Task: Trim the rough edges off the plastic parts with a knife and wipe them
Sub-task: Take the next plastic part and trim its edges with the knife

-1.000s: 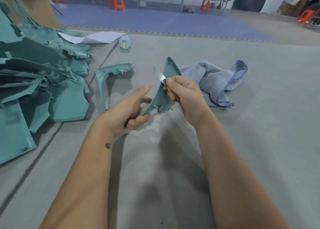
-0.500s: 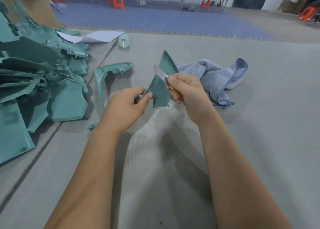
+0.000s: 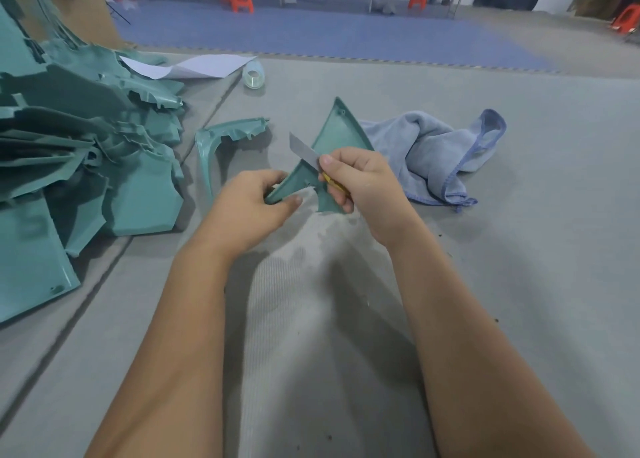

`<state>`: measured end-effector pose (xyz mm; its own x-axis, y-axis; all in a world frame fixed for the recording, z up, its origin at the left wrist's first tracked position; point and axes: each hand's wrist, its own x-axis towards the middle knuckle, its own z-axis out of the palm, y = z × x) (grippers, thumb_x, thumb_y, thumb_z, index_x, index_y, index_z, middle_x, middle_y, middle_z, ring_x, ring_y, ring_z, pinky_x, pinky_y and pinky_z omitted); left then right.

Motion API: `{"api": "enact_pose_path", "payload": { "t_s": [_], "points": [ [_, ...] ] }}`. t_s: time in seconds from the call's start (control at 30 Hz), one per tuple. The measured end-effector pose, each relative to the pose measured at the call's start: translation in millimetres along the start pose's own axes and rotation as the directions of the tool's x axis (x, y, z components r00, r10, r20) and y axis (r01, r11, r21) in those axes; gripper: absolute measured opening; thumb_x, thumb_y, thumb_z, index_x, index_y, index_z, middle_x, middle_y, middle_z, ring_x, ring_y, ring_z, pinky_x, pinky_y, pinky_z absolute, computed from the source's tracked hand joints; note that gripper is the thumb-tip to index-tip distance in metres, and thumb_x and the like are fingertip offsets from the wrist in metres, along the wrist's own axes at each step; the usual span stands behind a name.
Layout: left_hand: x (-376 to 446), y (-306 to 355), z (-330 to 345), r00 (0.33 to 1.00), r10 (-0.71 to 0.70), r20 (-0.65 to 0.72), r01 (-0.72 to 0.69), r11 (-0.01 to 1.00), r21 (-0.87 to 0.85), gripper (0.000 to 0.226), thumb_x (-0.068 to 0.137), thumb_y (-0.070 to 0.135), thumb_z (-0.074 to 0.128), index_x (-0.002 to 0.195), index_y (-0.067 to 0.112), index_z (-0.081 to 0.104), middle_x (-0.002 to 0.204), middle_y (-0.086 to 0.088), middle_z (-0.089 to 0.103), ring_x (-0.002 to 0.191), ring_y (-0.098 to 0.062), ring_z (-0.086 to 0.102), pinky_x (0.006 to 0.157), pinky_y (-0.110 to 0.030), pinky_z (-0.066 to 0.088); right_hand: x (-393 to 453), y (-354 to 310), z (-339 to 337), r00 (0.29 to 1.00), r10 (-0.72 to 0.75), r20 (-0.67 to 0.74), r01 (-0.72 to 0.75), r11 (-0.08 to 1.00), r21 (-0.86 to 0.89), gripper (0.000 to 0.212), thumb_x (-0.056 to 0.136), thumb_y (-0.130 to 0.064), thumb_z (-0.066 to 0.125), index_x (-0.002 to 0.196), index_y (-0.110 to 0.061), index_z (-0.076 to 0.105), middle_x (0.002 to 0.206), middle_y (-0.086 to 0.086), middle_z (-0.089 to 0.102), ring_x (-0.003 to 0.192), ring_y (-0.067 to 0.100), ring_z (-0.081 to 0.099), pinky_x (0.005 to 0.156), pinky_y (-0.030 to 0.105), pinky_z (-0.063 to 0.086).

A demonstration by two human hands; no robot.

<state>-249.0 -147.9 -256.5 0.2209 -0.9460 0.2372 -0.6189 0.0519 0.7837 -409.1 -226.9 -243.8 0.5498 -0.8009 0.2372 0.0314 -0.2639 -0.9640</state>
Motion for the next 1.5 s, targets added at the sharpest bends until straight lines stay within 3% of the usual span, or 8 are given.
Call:
{"api": "enact_pose_path", "payload": {
  "t_s": [0.17,0.33,0.63,0.8,0.97,1.1,1.23,1.5],
  "points": [
    [2,-5,4,0.999,-0.029,-0.029,0.031,0.998,0.057,0.034,0.092,0.025,0.061,0.062,0.010,0.055,0.046,0.010,0.050,0.039,-0.003,0.039,0.041,-0.013,0.029,-2,-2,2,0.997,0.034,0.065,-0.033,0.999,-0.020,0.033,0.099,-0.012,0.051,0.067,-0.008,0.056,0.041,-0.006,0.036,0.040,0.006,0.028,0.042,0.014,0.025],
    [2,-6,4,0.999,-0.021,-0.027,0.023,0.997,0.079,0.035,0.093,0.027,0.060,0.060,0.018,0.054,0.045,0.013,0.052,0.037,-0.003,0.039,0.040,-0.011,0.031,-3,-2,8,0.996,0.078,0.049,-0.069,0.983,-0.167,0.035,0.097,-0.012,0.055,0.062,-0.010,0.054,0.041,-0.007,0.037,0.039,0.003,0.030,0.044,0.014,0.027],
    [0,-10,7,0.999,0.021,-0.036,-0.017,0.993,0.113,0.039,0.094,0.030,0.058,0.065,0.008,0.044,0.045,0.011,0.028,0.042,-0.008,0.026,0.043,-0.021,0.019,9,-7,-2,0.968,-0.077,-0.238,-0.053,0.868,-0.495,0.039,0.093,-0.021,0.058,0.068,0.008,0.051,0.054,0.001,0.033,0.051,0.011,0.028,0.052,0.030,0.024],
    [1,-14,10,0.997,0.054,-0.057,-0.045,0.987,0.156,0.039,0.092,0.037,0.056,0.064,0.013,0.044,0.046,0.010,0.031,0.043,-0.009,0.027,0.050,-0.028,0.025,9,-7,-20,0.903,-0.073,-0.423,-0.095,0.927,-0.363,0.040,0.094,-0.022,0.058,0.073,0.013,0.055,0.048,-0.002,0.033,0.050,0.010,0.028,0.049,0.027,0.024],
    [-1,-7,14,0.987,0.100,-0.122,-0.070,0.972,0.226,0.026,0.092,0.057,0.044,0.069,0.050,0.053,0.048,0.012,0.044,0.044,-0.008,0.040,0.047,-0.027,0.026,4,-16,5,0.977,-0.103,-0.189,0.024,0.924,-0.381,0.039,0.092,-0.019,0.059,0.071,0.013,0.054,0.053,0.003,0.037,0.050,0.010,0.031,0.049,0.028,0.026],
    [2,-11,19,0.973,0.060,-0.221,0.003,0.961,0.275,0.045,0.093,0.055,0.045,0.059,0.026,0.044,0.046,0.005,0.043,0.046,-0.013,0.041,0.047,-0.029,0.024,5,-9,13,0.995,-0.034,-0.095,-0.016,0.879,-0.477,0.038,0.091,-0.021,0.059,0.068,0.009,0.053,0.056,0.006,0.038,0.053,0.013,0.034,0.053,0.030,0.028],
    [-2,-10,21,0.970,0.094,-0.222,-0.029,0.959,0.282,0.051,0.095,0.053,0.045,0.057,0.020,0.037,0.044,0.004,0.034,0.044,-0.016,0.037,0.046,-0.028,0.024,9,-10,4,0.966,-0.076,-0.247,-0.056,0.872,-0.486,0.047,0.091,-0.021,0.059,0.052,-0.013,0.034,0.045,-0.008,0.025,0.046,0.009,0.024,0.046,0.027,0.022],
    [-6,-7,20,0.963,0.171,-0.209,-0.097,0.941,0.323,0.042,0.091,0.053,0.041,0.066,0.020,0.052,0.047,0.002,0.038,0.049,-0.018,0.044,0.048,-0.030,0.031,17,-9,-36,0.867,-0.026,-0.498,-0.147,0.940,-0.306,0.048,0.092,-0.016,0.056,0.052,-0.019,0.029,0.037,-0.011,0.020,0.043,0.007,0.018,0.047,0.028,0.019]
  ]
}}
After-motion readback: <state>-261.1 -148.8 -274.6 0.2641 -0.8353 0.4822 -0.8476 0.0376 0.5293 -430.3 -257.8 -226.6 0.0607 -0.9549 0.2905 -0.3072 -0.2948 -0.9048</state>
